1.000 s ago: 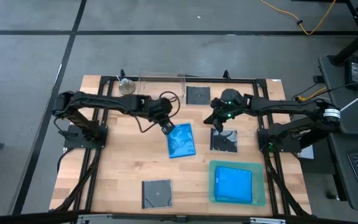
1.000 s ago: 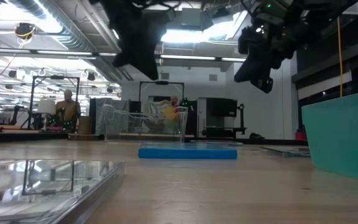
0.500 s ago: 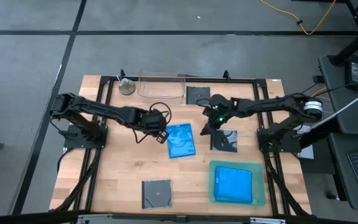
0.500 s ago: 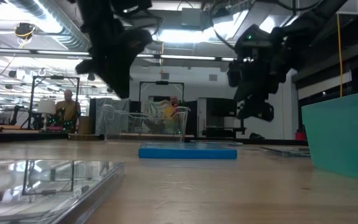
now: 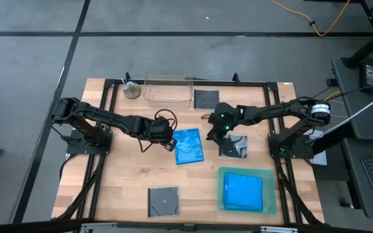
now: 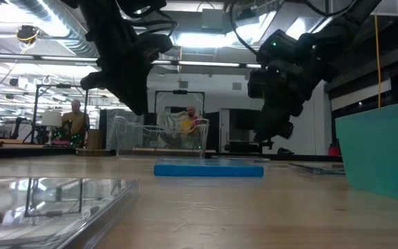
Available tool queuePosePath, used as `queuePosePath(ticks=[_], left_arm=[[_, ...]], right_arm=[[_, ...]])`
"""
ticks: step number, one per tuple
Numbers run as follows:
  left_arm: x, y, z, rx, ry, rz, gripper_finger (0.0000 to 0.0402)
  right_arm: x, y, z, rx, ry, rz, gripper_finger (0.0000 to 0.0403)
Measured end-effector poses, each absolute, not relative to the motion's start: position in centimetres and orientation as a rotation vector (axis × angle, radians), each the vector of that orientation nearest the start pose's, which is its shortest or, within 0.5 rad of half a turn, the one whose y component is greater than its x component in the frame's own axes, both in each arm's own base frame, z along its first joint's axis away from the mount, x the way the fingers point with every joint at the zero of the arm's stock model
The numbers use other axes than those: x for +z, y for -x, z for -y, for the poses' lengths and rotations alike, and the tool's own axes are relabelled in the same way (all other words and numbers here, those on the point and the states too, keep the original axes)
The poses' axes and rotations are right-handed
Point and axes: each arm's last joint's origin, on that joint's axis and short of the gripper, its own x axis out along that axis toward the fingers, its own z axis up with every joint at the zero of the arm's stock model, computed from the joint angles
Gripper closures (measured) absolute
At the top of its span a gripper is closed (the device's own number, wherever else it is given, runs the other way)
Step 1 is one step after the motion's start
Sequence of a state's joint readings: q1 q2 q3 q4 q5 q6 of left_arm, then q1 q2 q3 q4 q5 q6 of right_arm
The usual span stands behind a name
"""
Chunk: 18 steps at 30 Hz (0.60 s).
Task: Pick & place jewel cases by type
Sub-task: Put the blue cd case into the green bin
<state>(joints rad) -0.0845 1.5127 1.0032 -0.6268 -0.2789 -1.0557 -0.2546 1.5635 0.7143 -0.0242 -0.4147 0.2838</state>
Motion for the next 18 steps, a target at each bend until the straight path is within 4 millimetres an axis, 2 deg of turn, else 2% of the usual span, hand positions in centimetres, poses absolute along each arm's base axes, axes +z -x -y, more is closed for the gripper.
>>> queuePosePath(ticks=[5, 11, 18], left_arm=[[21.3, -28.8, 1.6, 0.760, 0.767, -0.879, 0.0379], [21.3, -28.8, 1.5, 0.795, 0.811, -0.850, 0.0371], [18.1, -28.9, 1.9, 0.654, 1.054, -0.725, 0.0333]], right_arm=[[14.9, -28.1, 5.1, 0.030, -0.350, -0.865, 0.0386], [14.6, -28.1, 4.4, -0.040, -0.074, -0.904, 0.0395], [12.7, -28.4, 3.7, 0.015, -0.041, -0.980, 0.0395]])
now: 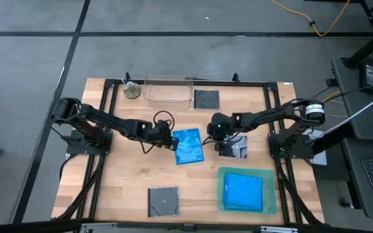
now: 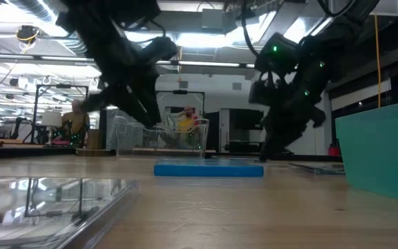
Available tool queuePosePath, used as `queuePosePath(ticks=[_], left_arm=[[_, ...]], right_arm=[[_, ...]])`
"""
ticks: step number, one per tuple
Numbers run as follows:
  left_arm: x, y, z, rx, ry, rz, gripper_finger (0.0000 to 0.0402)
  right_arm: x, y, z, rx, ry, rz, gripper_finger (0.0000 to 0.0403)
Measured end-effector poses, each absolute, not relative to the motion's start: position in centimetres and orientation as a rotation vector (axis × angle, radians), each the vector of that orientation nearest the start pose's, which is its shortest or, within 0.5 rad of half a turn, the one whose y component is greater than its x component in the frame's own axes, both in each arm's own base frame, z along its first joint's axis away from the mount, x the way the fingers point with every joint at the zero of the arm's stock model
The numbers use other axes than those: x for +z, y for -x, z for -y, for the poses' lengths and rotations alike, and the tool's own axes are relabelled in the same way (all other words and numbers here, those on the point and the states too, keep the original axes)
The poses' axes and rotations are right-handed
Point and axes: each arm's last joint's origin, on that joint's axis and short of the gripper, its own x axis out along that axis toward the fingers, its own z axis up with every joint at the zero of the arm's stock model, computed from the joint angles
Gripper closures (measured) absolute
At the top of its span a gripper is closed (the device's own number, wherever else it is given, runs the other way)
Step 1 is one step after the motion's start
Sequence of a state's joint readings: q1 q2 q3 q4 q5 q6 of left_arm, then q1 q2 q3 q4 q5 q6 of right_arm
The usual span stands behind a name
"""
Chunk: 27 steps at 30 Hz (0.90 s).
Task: Pick & place jewel cases by type
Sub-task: Put the blue cd case into the green bin
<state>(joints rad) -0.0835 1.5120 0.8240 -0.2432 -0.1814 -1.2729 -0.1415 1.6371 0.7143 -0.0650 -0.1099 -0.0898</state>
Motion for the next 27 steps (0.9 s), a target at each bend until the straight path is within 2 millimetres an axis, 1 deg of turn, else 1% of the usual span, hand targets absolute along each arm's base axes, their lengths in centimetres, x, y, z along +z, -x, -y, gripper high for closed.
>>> queuePosePath(ticks=[3, 6, 8, 11, 22, 27], left_arm=[[16.6, -28.4, 2.1, 0.623, 1.159, -0.634, 0.0316], [16.0, -28.3, 2.2, 0.606, 1.200, -0.588, 0.0300], [15.8, -28.1, 2.2, 0.620, 1.195, -0.583, 0.0289], [15.6, -27.9, 2.3, 0.655, 1.184, -0.559, 0.0275], [15.3, -27.5, 2.2, 0.689, 1.171, -0.596, 0.0215], [14.4, -27.7, 2.3, 0.703, 1.181, -0.625, 0.0191]], right_arm=[[11.6, -28.7, 3.2, 0.070, -0.058, -1.000, 0.0398], [10.9, -29.2, 2.7, 0.108, -0.066, -0.997, 0.0396], [10.7, -29.3, 2.5, 0.119, -0.063, -0.991, 0.0397], [10.7, -29.5, 2.3, 0.130, -0.064, -0.975, 0.0399], [11.4, -30.6, 2.2, 0.174, -0.053, -0.935, 0.0400], [10.8, -30.9, 2.2, 0.208, -0.078, -0.938, 0.0399]])
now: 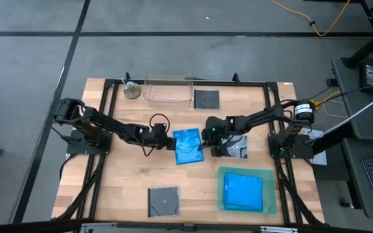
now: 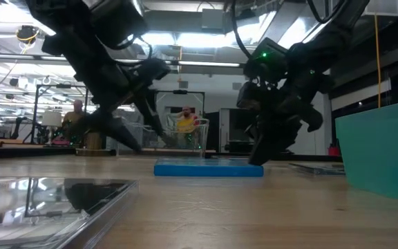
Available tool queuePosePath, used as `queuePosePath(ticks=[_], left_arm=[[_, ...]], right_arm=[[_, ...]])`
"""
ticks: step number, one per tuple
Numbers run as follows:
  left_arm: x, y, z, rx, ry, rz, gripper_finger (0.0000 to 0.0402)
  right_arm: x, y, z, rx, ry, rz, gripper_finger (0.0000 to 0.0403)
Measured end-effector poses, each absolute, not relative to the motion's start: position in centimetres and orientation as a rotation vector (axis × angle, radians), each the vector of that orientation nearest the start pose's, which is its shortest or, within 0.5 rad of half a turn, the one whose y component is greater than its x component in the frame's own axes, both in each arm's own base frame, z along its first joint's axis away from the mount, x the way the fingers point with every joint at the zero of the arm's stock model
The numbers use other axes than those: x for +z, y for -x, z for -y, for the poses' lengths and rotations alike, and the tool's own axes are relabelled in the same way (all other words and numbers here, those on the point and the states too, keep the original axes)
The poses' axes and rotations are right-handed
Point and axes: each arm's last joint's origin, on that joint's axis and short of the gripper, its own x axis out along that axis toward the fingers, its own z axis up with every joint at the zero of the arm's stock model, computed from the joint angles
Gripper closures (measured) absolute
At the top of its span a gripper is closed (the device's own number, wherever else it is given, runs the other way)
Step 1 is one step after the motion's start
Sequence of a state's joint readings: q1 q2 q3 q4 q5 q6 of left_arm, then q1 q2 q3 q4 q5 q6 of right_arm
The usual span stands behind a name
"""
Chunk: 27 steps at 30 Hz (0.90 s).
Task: Pick & place jewel cases by type
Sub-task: Put the blue cd case into the green bin
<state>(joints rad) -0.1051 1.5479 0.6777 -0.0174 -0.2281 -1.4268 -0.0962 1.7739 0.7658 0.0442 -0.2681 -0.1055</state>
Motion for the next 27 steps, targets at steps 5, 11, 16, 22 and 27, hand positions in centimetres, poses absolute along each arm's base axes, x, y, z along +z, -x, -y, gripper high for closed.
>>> queuePosePath(ticks=[5, 11, 16, 22, 27], left_arm=[[13.5, -28.1, 2.3, 0.707, 1.193, -0.649, 0.0177], [12.2, -29.1, 2.4, 0.668, 1.237, -0.649, 0.0173], [11.2, -30.0, 2.5, 0.627, 1.274, -0.610, 0.0173], [11.2, -30.0, 2.5, 0.634, 1.286, -0.599, 0.0173], [11.6, -30.0, 2.5, 0.637, 1.273, -0.567, 0.0176]], right_arm=[[10.2, -31.0, 2.2, 0.205, -0.104, -0.946, 0.0399], [10.3, -31.2, 2.2, 0.209, -0.106, -0.926, 0.0399], [10.3, -31.2, 2.2, 0.212, -0.110, -0.922, 0.0399], [10.2, -31.2, 2.2, 0.212, -0.111, -0.926, 0.0398], [10.2, -31.2, 2.2, 0.214, -0.105, -0.924, 0.0398]])
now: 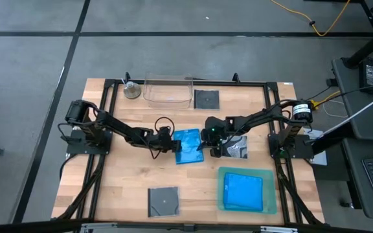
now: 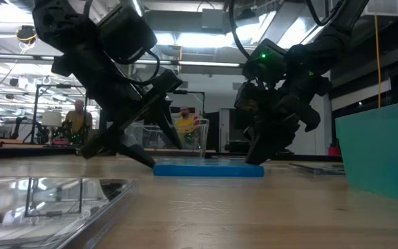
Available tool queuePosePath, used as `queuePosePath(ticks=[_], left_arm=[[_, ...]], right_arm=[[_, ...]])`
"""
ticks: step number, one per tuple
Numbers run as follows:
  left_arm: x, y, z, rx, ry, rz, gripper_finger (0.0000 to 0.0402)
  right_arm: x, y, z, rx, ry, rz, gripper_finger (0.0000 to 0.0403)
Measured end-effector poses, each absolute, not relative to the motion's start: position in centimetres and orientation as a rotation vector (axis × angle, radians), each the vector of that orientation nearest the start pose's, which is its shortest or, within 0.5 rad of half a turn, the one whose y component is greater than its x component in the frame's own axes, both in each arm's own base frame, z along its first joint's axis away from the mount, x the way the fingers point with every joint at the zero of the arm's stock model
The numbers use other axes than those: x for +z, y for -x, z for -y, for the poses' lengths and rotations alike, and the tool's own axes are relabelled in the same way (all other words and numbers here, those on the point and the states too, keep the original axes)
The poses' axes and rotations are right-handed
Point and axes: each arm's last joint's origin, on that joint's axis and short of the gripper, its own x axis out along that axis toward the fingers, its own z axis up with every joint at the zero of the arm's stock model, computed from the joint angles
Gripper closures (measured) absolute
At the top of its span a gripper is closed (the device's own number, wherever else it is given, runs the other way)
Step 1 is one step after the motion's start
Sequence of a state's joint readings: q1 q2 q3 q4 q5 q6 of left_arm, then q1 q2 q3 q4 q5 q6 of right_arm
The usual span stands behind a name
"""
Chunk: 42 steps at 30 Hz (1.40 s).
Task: Pick & place jewel cases by type
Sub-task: Put the blue cd case into the green bin
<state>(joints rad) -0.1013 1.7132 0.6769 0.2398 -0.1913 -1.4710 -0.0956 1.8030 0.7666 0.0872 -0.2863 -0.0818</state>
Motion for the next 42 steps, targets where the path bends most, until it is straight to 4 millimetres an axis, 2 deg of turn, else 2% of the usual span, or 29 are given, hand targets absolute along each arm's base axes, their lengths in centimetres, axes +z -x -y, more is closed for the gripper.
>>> queuePosePath(ticks=[30, 37, 40, 42], left_arm=[[12.4, -30.2, 2.4, 0.639, 1.252, -0.495, 0.0178], [14.0, -30.0, 2.3, 0.622, 1.232, -0.428, 0.0178], [15.5, -30.7, 2.5, 0.527, 1.271, -0.380, 0.0178], [15.1, -30.7, 2.6, 0.517, 1.260, -0.385, 0.0178]], right_arm=[[10.2, -31.2, 2.4, 0.214, -0.103, -0.925, 0.0398], [10.2, -31.1, 2.4, 0.216, -0.104, -0.928, 0.0398], [10.3, -31.3, 2.4, 0.215, -0.101, -0.916, 0.0398], [10.3, -31.3, 2.4, 0.215, -0.101, -0.917, 0.0398]])
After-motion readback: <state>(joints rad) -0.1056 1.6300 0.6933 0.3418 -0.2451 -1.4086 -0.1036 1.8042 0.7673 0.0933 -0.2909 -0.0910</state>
